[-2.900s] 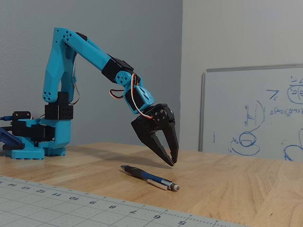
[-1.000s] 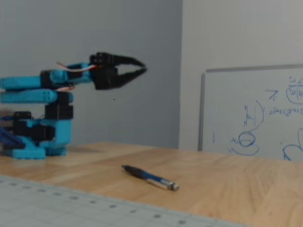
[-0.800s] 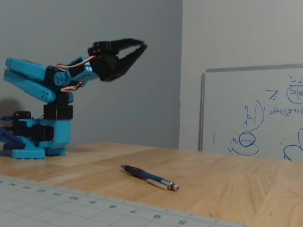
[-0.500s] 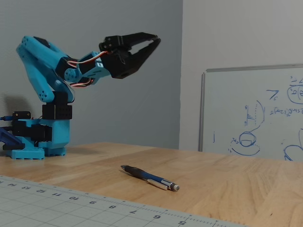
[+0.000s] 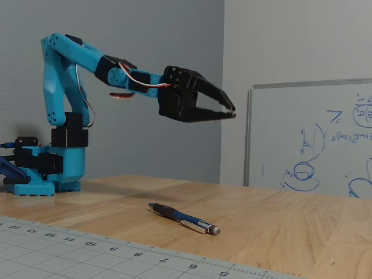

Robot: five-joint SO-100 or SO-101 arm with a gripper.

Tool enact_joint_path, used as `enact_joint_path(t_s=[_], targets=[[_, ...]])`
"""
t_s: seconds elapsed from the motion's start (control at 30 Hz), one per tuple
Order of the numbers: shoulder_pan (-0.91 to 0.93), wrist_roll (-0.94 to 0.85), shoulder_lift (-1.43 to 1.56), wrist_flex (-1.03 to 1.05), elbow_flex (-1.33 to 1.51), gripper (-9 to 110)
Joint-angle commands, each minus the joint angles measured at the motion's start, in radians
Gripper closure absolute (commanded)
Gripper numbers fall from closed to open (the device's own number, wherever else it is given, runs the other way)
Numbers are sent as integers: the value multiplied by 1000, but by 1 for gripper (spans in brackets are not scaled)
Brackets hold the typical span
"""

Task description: Touch the pen.

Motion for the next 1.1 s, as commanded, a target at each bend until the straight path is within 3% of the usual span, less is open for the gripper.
enact_joint_path(t_s=[0.0, 0.2, 0.4, 1.07], targets=[[14, -8, 3, 368, -241, 101], [17, -8, -84, 807, -454, 101], [72, -8, -195, 1077, -583, 101], [129, 8, -446, 1147, -749, 101]])
